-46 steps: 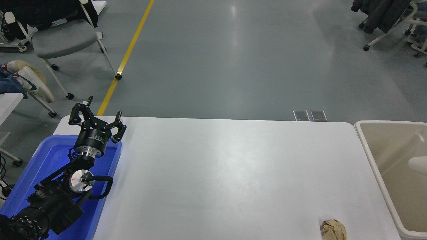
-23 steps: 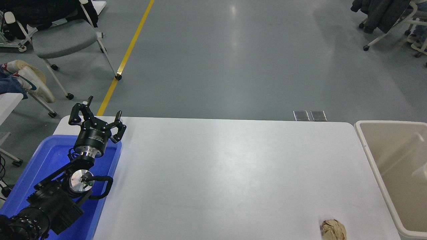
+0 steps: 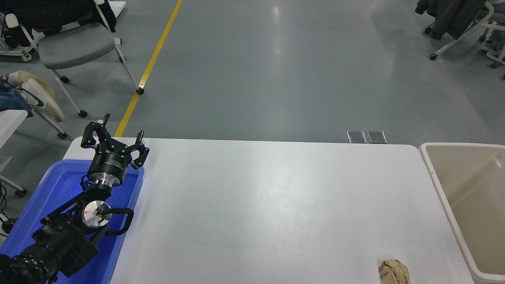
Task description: Dispose of the paper cup in the dustbin
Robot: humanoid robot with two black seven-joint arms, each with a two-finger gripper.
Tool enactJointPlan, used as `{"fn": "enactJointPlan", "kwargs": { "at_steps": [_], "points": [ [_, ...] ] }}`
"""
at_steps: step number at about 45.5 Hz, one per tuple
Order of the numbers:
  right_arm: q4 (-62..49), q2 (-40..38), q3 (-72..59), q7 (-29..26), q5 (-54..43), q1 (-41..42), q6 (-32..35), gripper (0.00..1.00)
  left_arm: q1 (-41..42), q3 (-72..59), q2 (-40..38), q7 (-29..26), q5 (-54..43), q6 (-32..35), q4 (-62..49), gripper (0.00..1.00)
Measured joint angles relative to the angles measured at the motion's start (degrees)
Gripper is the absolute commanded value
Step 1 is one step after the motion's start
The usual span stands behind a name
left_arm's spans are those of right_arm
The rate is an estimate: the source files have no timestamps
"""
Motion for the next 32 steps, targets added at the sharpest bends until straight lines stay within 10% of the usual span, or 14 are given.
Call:
{"fn": "enactJointPlan", "kwargs": {
  "at_steps": [14,32],
  "points": [
    [0.21,0.5,-0.15,-0.04,0.03,2.27,0.57,0.99,0.0,0.0,0.0,0.0,-0.01,0.0,0.0,1.0],
    [3.93,-1.47,16.44,0.28,3.11,7.21,16.8,0.99,0.01,0.0,0.0,0.02,0.0,0.0,0.0,1.0]
  ]
}}
